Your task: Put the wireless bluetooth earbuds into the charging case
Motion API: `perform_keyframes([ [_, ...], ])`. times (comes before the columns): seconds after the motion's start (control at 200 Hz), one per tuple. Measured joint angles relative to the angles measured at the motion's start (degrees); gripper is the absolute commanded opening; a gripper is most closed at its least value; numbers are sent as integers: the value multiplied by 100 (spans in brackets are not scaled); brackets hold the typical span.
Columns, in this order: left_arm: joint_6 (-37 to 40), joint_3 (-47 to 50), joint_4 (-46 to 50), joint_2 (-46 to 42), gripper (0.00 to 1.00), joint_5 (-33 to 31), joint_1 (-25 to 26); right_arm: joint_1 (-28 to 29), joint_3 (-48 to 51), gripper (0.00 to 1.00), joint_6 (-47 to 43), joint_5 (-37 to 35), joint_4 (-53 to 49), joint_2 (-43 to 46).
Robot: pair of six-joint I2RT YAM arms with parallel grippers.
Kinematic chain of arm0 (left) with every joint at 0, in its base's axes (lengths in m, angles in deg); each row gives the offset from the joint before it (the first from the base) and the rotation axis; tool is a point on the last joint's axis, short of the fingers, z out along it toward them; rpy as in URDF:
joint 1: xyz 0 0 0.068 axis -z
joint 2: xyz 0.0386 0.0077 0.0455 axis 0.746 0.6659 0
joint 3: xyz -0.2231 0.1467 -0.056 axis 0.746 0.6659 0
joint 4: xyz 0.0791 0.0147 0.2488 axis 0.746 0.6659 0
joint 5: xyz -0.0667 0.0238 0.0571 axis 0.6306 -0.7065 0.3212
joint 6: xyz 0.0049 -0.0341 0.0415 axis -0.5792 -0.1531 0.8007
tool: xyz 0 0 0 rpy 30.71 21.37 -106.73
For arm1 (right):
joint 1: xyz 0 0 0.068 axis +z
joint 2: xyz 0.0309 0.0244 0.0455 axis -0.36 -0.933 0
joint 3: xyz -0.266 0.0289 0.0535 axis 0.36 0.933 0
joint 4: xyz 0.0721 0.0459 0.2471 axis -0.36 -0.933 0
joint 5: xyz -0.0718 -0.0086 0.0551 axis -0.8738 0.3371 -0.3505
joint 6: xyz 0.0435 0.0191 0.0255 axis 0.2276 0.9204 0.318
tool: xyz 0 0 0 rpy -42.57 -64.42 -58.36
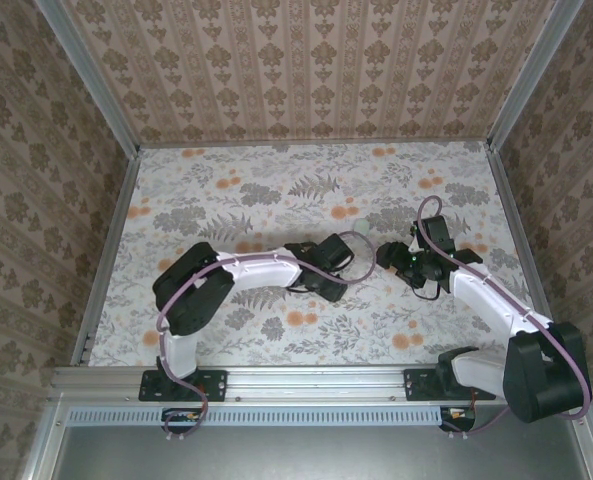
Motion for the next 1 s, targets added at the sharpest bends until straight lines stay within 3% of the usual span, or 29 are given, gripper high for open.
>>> perform_keyframes([
  [0.285,1200,540,-162,-907,36,955,-448,-2,-2,64,-4,850,369,98],
  [0.59,2610,817,-234,-2555,36,2229,-887,372,-634,67,-131,2177,407,140],
  [0.745,2970,817,-179,-3005,36,2778,-1163,820,-1126,70,-247,2409,286,223],
  [1.0,3244,815,90,-3108,36,3298,-1198,1263,-1405,69,-275,2538,282,166],
])
